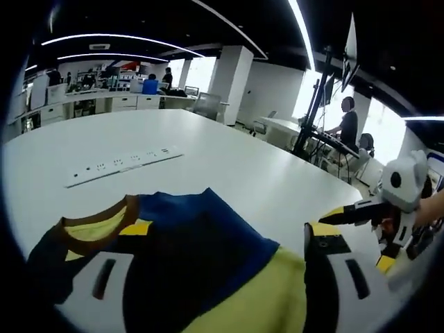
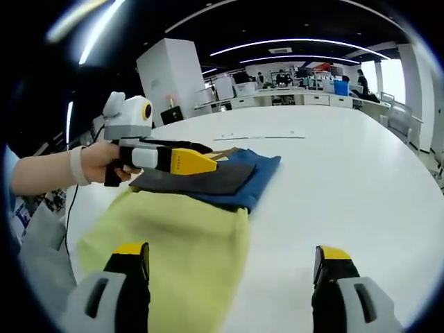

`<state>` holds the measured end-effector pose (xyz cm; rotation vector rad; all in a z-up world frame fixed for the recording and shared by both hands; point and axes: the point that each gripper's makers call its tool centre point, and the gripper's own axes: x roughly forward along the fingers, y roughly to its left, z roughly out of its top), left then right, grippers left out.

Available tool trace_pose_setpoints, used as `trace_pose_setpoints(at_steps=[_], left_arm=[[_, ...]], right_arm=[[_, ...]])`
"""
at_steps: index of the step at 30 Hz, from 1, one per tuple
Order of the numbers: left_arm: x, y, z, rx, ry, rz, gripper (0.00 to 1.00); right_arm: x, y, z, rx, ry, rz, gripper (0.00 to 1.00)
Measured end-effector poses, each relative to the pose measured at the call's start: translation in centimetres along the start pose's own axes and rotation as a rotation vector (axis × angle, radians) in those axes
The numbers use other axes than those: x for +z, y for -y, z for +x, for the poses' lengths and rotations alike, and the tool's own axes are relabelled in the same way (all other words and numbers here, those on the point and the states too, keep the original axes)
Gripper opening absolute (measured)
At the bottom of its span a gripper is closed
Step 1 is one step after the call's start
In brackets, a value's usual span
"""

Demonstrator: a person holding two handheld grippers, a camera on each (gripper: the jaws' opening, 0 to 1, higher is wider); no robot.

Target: Fold the garment on the visible template until the final outline fits inside the template.

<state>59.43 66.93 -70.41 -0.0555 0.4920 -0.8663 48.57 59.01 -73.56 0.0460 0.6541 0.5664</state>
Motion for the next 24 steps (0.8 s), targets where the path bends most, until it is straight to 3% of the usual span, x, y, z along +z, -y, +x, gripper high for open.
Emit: trace_pose_setpoints(at_steps=[7, 24], left_arm=[[-0.4, -1.3, -2.4, 0.041, 0.004, -0.009, 0.84], [-2.5, -6.4, -12.8, 0.191, 0.021, -0.026, 0.84]], right_arm=[[0.9, -0.4, 0.0, 0.014, 0.009, -0.016, 1.0], [0.9, -1.6, -0.5, 0.035, -0.005, -0.051, 0.99]])
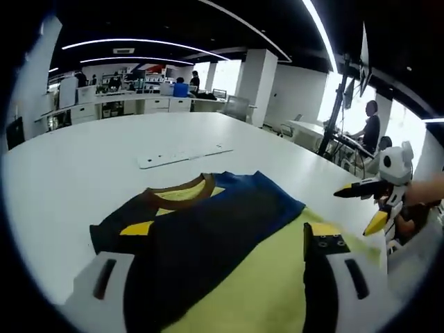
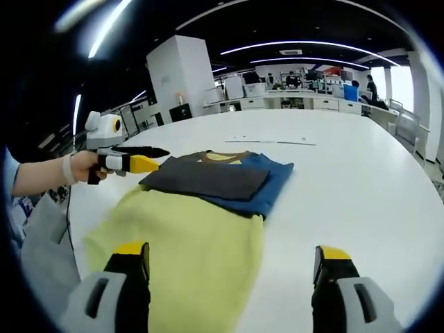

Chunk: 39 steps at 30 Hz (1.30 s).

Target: Fold the garment on the visible template until the final outline fits inside the template.

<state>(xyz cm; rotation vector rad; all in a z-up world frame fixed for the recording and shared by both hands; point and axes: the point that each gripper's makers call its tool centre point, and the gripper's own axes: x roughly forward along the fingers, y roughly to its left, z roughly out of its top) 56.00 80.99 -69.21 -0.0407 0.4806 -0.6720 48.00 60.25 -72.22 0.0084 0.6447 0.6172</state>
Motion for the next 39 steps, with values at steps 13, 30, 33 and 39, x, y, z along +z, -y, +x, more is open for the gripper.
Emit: trace_pose_setpoints(at_steps=[13, 30, 33, 39], left_arm=[[-4.2, -2.1, -7.0, 0.051, -0.037, 0.001, 0.82], [-11.0, -1.3, -15.1, 0.043, -0.135, -0.031, 0.81], [-11.3, -1.2, -15.8, 0.047, -0.14, -0.029, 0.8], [-11.9, -0.1, -16.7, 0.021, -0.161, -0.018, 0.82]], right_arm=[[-0.2, -1.0, -1.5, 0.016, -0.016, -0.041, 0.95], [-6.0, -2.9, -5.0, 0.068, -0.127, -0.053, 0.8], [-6.3, -2.9, -5.4, 0.066, -0.136, -0.047, 0.79], [-6.8, -3.5, -6.3, 0.099, -0.155, -0.031, 0.72]])
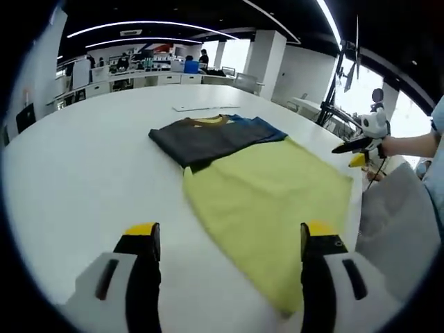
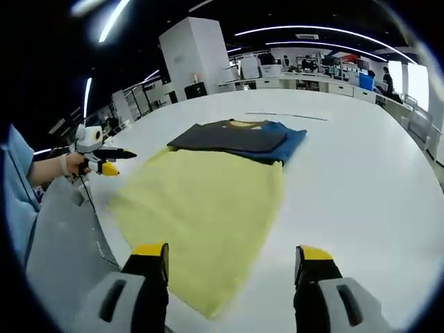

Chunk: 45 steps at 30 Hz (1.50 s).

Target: Fold the garment on the visible template until the final outline fits inside the template.

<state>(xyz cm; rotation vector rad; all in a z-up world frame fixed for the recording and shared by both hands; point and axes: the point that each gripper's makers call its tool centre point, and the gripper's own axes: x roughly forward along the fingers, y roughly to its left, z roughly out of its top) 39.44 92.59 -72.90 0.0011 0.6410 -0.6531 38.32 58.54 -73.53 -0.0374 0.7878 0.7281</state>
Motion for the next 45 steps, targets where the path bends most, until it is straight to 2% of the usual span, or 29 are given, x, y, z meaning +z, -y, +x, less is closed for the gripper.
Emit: trace_pose_setpoints(at_steps=[2, 4, 6, 8, 10, 13, 16, 21, 26, 31, 35, 40, 43, 45], left_arm=[[-0.5, 1.1, -0.4, -0.037, -0.01, -0.008, 0.79], [-1.0, 2.3, -1.0, -0.083, -0.019, -0.043, 0.71], [-1.6, 2.7, -1.5, -0.086, -0.032, -0.067, 0.6], [-2.2, 3.2, -2.0, -0.094, -0.036, -0.069, 0.57], [-3.4, 4.0, -2.5, -0.122, -0.08, -0.107, 0.58], [-4.4, 4.5, -3.2, -0.124, -0.101, -0.101, 0.53], [-5.0, 5.0, -3.6, -0.136, -0.116, -0.111, 0.46], [-6.4, 5.4, -3.9, -0.137, -0.174, -0.129, 0.44], [-7.2, 5.8, -3.9, -0.149, -0.201, -0.203, 0.35], [-7.3, 5.8, -4.0, -0.138, -0.201, -0.218, 0.32], [-7.6, 6.0, -4.2, -0.142, -0.213, -0.259, 0.24], [-7.8, 5.6, -4.3, -0.13, -0.195, -0.331, 0.17], [-8.1, 5.4, -4.2, -0.123, -0.198, -0.336, 0.09], [-8.5, 5.1, -4.2, -0.103, -0.209, -0.297, 0.02]], right_arm=[[-0.6, -0.6, -0.3, 0.021, -0.019, -0.006, 0.65], [-1.5, -1.1, -0.6, 0.041, -0.049, -0.004, 0.55], [-1.9, -1.4, -0.6, 0.052, -0.054, 0.002, 0.48], [-2.6, -1.8, -0.8, 0.069, -0.065, 0.034, 0.46], [-3.4, -1.7, -0.8, 0.072, -0.076, 0.049, 0.42], [-4.5, -1.8, -1.0, 0.074, -0.103, 0.063, 0.33], [-4.9, -1.9, -1.3, 0.078, -0.109, 0.071, 0.32], [-5.5, -2.1, -1.4, 0.084, -0.131, 0.07, 0.28], [-5.9, -2.1, -1.3, 0.091, -0.139, 0.09, 0.24], [-6.0, -2.1, -1.1, 0.096, -0.143, 0.102, 0.19], [-6.0, -2.1, -1.0, 0.098, -0.145, 0.102, 0.13], [-6.1, -1.8, -0.9, 0.089, -0.142, 0.125, 0.07], [-6.3, -1.7, -0.9, 0.081, -0.15, 0.111, 0.0], [-6.2, -1.9, -1.1, 0.094, -0.147, 0.112, 0.0]])
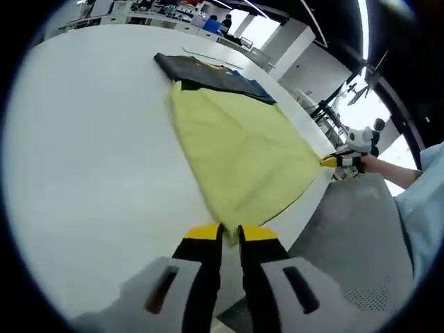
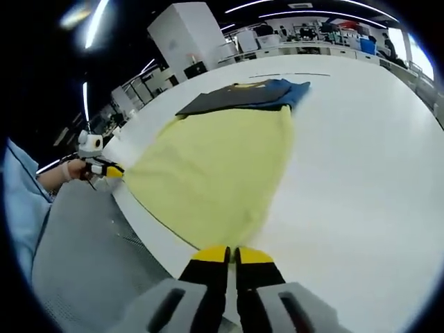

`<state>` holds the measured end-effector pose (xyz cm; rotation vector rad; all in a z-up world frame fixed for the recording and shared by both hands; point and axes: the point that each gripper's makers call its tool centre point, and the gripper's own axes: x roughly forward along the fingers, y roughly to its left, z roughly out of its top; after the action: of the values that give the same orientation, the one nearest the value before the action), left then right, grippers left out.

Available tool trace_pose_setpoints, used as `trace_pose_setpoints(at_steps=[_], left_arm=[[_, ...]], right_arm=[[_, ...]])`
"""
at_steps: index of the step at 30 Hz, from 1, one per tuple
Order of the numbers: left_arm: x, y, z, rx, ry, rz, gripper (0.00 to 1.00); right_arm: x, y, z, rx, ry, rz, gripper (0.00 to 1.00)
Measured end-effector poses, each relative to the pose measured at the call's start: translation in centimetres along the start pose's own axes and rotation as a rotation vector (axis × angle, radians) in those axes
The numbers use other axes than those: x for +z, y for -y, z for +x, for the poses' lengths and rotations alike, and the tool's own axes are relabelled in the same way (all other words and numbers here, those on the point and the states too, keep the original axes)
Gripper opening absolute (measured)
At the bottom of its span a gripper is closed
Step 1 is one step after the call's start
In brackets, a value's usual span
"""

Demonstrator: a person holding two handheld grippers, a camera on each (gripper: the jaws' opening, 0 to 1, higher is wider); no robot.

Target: Fold the garment on the visible template until the final outline fits inside the template.

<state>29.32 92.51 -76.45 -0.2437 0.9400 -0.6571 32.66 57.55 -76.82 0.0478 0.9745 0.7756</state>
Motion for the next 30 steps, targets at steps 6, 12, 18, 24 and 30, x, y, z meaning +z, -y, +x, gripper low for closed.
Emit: trace_pose_setpoints(at_steps=[6, 12, 18, 24, 30], left_arm=[[-0.1, 0.3, -0.1, -0.011, 0.003, -0.035, 0.0], [0.3, 1.4, -1.1, -0.052, 0.018, -0.038, 0.0], [-0.1, 2.6, -2.5, -0.084, 0.003, -0.032, 0.0], [-0.3, 4.0, -4.2, -0.109, 0.0, -0.048, 0.0], [0.0, 5.7, -6.2, -0.145, 0.03, -0.107, 0.0]], right_arm=[[0.8, -0.4, -0.9, 0.013, 0.022, 0.018, 0.0], [1.3, -1.0, -2.2, 0.026, 0.044, 0.043, 0.0], [0.6, -2.1, -3.5, 0.049, 0.043, 0.071, 0.0], [-0.4, -3.6, -5.2, 0.088, 0.041, 0.146, 0.0], [-1.2, -4.6, -6.6, 0.107, 0.029, 0.17, 0.0]])
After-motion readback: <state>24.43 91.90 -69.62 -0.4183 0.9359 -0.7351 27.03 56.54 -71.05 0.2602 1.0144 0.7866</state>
